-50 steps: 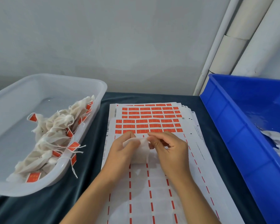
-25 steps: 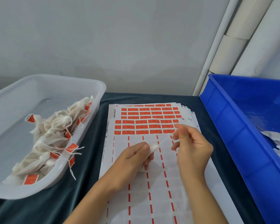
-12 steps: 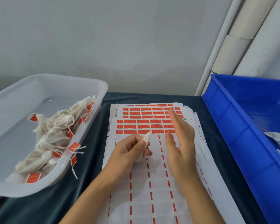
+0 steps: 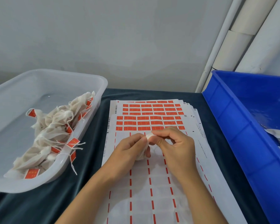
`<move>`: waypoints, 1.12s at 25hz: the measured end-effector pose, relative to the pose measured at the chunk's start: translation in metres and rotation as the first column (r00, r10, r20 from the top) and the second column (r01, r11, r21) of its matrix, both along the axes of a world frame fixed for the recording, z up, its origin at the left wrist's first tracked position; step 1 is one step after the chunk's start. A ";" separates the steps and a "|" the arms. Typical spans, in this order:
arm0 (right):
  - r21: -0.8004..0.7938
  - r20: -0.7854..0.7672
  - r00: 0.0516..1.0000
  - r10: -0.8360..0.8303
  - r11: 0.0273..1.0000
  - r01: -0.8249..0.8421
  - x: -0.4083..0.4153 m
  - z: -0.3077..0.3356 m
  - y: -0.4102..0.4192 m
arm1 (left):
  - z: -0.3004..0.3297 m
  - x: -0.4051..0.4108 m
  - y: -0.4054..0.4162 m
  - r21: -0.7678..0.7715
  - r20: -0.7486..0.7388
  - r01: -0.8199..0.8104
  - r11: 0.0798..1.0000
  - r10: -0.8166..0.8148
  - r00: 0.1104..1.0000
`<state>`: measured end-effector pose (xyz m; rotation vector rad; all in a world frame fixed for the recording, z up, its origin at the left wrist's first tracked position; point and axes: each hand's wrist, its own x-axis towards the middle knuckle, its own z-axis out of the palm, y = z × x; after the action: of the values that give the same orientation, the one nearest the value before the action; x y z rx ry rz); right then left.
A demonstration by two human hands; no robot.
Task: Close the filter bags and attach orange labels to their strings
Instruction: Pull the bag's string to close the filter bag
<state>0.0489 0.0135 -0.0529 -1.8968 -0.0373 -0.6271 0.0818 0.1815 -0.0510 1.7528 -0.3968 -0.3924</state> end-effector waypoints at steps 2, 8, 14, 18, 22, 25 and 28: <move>-0.005 0.037 0.999 -0.012 1.000 0.012 0.000 0.000 0.000 | 0.002 0.000 0.001 0.013 -0.021 0.010 1.000 -0.010 1.000; 0.063 -0.119 0.992 0.043 0.997 -0.036 -0.001 0.002 0.003 | 0.008 0.000 0.009 -0.243 -0.223 -0.087 0.966 0.032 0.974; -0.013 -0.138 0.986 0.090 0.996 -0.092 0.001 -0.003 0.010 | 0.005 -0.001 0.007 -0.386 -0.314 -0.198 0.901 0.073 0.947; -0.179 -0.067 0.992 0.107 0.977 -0.117 0.000 -0.005 0.012 | 0.008 -0.003 0.001 -0.342 -0.236 -0.175 0.923 0.096 0.967; -0.310 0.002 0.987 0.163 0.938 -0.154 -0.004 -0.005 0.014 | 0.006 -0.005 -0.004 -0.264 -0.088 -0.130 0.956 0.110 0.990; -0.402 0.121 0.982 0.144 0.912 -0.084 -0.005 -0.006 0.013 | 0.007 -0.007 -0.005 -0.164 0.018 -0.128 0.978 0.133 0.991; -0.366 0.176 0.981 0.078 0.931 -0.008 0.000 -0.006 0.010 | 0.004 -0.008 -0.004 -0.067 0.065 -0.061 0.996 0.066 0.996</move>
<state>0.0485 0.0234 -0.0586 -2.1792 -0.3379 -0.8108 0.0742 0.1774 -0.0472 1.7143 -0.3967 -0.2729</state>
